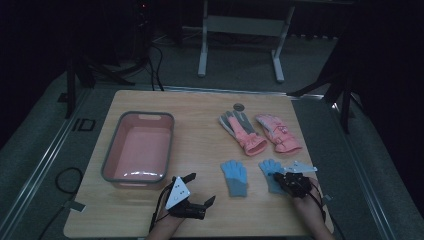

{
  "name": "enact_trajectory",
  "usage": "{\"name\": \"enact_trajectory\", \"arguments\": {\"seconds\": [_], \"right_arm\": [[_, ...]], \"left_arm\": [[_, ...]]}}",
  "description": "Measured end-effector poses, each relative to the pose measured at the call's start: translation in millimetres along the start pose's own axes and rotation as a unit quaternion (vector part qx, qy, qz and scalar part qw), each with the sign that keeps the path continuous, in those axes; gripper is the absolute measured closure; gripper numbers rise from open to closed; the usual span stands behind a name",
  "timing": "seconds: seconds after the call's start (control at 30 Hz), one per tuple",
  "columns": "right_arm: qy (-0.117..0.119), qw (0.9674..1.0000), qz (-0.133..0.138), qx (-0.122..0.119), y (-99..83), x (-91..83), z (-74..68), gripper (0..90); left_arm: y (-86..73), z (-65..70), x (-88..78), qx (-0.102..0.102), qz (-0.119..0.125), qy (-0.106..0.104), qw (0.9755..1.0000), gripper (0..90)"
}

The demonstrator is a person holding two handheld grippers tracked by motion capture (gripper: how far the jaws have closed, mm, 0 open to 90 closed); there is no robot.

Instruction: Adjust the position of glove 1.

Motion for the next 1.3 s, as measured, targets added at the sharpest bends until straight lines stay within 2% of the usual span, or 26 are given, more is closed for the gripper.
{"name": "enact_trajectory", "arguments": {"seconds": [0.1,0.17,0.2,0.23,0.27,0.3,0.43,0.63,0.7,0.77,0.8,0.9,1.07,1.23,1.3], "right_arm": [[-0.011,0.9993,0.013,0.033,15.2,-7.8,-0.2,86.1],[-0.025,0.9987,0.029,0.033,30.5,-14.7,-1.6,86.1],[-0.025,0.9984,0.037,0.034,38.7,-17.7,-3.1,86.1],[-0.025,0.9984,0.037,0.034,38.7,-17.7,-3.1,86.1],[-0.030,0.9976,0.053,0.033,55.4,-22.6,-5.9,86.0],[-0.031,0.9974,0.060,0.028,63.1,-24.0,-7.7,86.1],[-0.012,0.9968,0.073,0.028,87.5,-24.8,-22.3,86.1],[0.023,0.9960,0.086,0.013,108.0,-18.4,-57.4,86.0],[0.035,0.9959,0.084,0.009,109.9,-13.5,-67.6,86.0],[0.035,0.9959,0.084,0.009,109.9,-13.5,-67.6,86.0],[0.048,0.9963,0.071,0.009,106.5,-3.8,-82.1,86.0],[0.054,0.9968,0.058,0.009,100.1,6.4,-93.0,86.0],[0.061,0.9969,0.045,0.023,89.4,15.5,-104.2,85.9],[0.065,0.9973,0.034,0.008,80.8,20.7,-114.1,85.8],[0.066,0.9974,0.028,0.009,77.1,22.5,-115.9,85.7]], "left_arm": [[0.0,0.1,-0.3,0.000,0.000,0.001,1.0000,2.2],[0.0,0.5,-0.2,0.002,0.000,0.000,1.0000,2.2],[-0.1,0.6,-0.2,0.002,0.000,-0.001,1.0000,2.2],[-0.1,0.6,-0.2,0.002,0.000,-0.001,1.0000,2.2],[-0.1,0.6,-0.1,0.002,-0.001,-0.002,1.0000,2.2],[-0.1,0.6,-0.1,0.001,-0.001,-0.002,1.0000,2.2],[-0.3,0.7,0.1,0.002,-0.003,-0.003,1.0000,2.2],[-0.3,0.9,0.1,0.002,-0.002,-0.004,1.0000,2.2],[-0.3,0.9,0.1,0.001,-0.002,-0.005,1.0000,2.2],[-0.2,1.0,0.1,0.002,-0.002,-0.005,1.0000,2.2],[-0.3,1.1,0.2,0.002,-0.003,-0.006,1.0000,2.2],[-0.3,1.1,0.1,0.002,-0.003,-0.006,1.0000,2.2],[-0.4,1.3,0.3,0.004,-0.004,-0.007,1.0000,2.2],[-0.4,1.3,0.4,0.003,-0.005,-0.008,1.0000,2.2],[-0.5,1.5,0.4,0.004,-0.005,-0.009,0.9999,2.2]]}}
Point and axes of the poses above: each handheld gripper's, and its own axes: x roughly forward along the jaws, y roughly out of its top, z roughly to its right, the point moved 7 cm from there along x, roughly forward along the jaws, and after that the axes turned 12 degrees about z, right-handed, at the moved point
